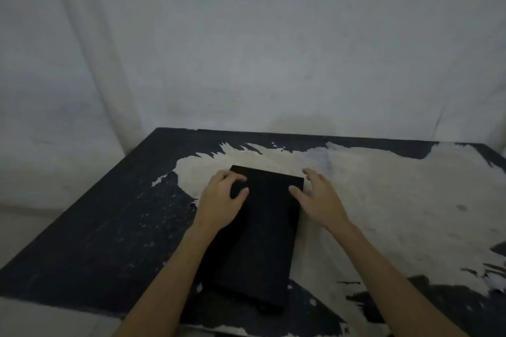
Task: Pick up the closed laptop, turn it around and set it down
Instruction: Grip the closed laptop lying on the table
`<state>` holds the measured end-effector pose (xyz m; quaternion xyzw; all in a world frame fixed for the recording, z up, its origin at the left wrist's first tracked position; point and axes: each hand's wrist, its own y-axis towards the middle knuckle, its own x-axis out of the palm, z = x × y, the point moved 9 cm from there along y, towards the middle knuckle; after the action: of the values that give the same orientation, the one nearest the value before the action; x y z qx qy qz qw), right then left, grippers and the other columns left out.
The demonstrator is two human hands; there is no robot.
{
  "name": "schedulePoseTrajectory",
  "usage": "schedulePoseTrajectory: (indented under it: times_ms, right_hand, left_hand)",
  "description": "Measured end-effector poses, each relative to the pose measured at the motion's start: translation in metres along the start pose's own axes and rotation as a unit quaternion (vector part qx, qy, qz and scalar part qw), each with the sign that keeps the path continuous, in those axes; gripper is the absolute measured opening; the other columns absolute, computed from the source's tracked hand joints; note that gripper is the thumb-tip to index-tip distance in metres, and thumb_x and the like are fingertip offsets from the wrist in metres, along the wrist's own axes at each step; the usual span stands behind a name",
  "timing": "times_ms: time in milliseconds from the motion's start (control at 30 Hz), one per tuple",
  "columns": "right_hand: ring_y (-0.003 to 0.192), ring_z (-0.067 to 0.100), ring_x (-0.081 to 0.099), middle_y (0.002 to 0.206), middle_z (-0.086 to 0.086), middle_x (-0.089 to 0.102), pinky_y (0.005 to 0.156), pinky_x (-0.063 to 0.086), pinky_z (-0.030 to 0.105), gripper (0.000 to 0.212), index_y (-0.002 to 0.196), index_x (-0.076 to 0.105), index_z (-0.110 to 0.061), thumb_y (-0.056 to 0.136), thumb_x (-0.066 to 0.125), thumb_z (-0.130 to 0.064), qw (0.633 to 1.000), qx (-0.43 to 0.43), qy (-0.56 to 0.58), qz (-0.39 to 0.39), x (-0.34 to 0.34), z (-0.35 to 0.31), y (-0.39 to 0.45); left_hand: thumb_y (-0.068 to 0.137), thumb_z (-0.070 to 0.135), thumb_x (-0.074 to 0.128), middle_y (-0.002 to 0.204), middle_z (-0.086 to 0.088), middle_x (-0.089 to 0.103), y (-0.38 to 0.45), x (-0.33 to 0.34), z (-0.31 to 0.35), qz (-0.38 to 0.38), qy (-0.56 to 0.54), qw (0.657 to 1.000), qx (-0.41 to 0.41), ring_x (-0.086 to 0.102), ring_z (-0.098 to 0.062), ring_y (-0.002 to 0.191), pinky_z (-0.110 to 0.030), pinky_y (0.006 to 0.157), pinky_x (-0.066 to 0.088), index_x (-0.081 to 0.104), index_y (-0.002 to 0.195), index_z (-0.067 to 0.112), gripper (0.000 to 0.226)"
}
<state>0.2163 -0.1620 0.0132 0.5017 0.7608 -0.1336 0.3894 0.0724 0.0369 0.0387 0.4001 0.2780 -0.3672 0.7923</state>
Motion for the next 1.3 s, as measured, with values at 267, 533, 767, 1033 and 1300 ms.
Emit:
schedulePoseTrajectory:
  times_ms: [267,533,767,1033,1300]
  right_hand:
    - [0.147,0.032,0.038,0.161,0.013,0.039,0.119,0.033,0.047,0.088,0.161,0.024,-0.015,0.093,0.054,-0.063,0.995,0.063,-0.065,-0.050,0.033,0.006,0.003]
    - [0.139,0.029,0.047,0.152,0.009,0.050,0.115,0.038,0.048,0.073,0.150,0.044,-0.019,0.090,0.063,-0.056,0.997,0.070,-0.020,0.017,0.036,0.008,0.012]
    - [0.124,0.018,0.058,0.137,-0.002,0.062,0.100,0.046,0.032,0.061,0.138,0.056,-0.022,0.084,0.077,-0.044,0.995,0.059,0.059,0.057,0.031,0.005,0.009]
    - [0.110,0.004,0.054,0.118,-0.013,0.060,0.086,0.037,0.001,0.039,0.124,0.062,-0.021,0.088,0.077,-0.018,0.975,0.028,0.188,0.118,0.011,-0.010,0.008]
    - [0.118,0.008,0.058,0.126,-0.003,0.066,0.107,0.050,0.037,0.036,0.127,0.066,-0.018,0.092,0.071,-0.010,0.962,0.023,0.226,0.153,-0.002,-0.018,0.012]
  left_hand:
    - [0.097,0.046,0.060,0.150,-0.002,0.046,-0.010,0.014,-0.047,-0.125,-0.002,0.986,-0.109,0.051,-0.019,0.132,-0.035,0.106,0.045,0.048,0.146,0.026,0.054]
    - [0.095,0.046,0.064,0.154,-0.001,0.045,0.022,0.040,-0.054,-0.179,-0.062,0.978,-0.086,0.045,-0.017,0.138,-0.029,0.109,0.037,0.044,0.150,0.026,0.062]
    - [0.089,0.026,0.077,0.147,0.016,0.047,0.027,0.031,-0.057,-0.132,-0.174,0.972,-0.093,0.038,-0.009,0.139,-0.029,0.109,0.034,0.051,0.137,0.034,0.055]
    - [0.091,0.021,0.076,0.152,-0.001,0.048,0.033,0.019,-0.062,-0.092,-0.294,0.938,-0.161,0.045,-0.020,0.142,-0.051,0.113,0.044,0.040,0.147,0.041,0.069]
    - [0.107,0.035,0.047,0.125,0.000,0.071,0.034,0.025,-0.057,-0.165,-0.323,0.889,-0.280,0.070,-0.018,0.111,-0.033,0.092,0.056,0.061,0.134,0.024,0.032]
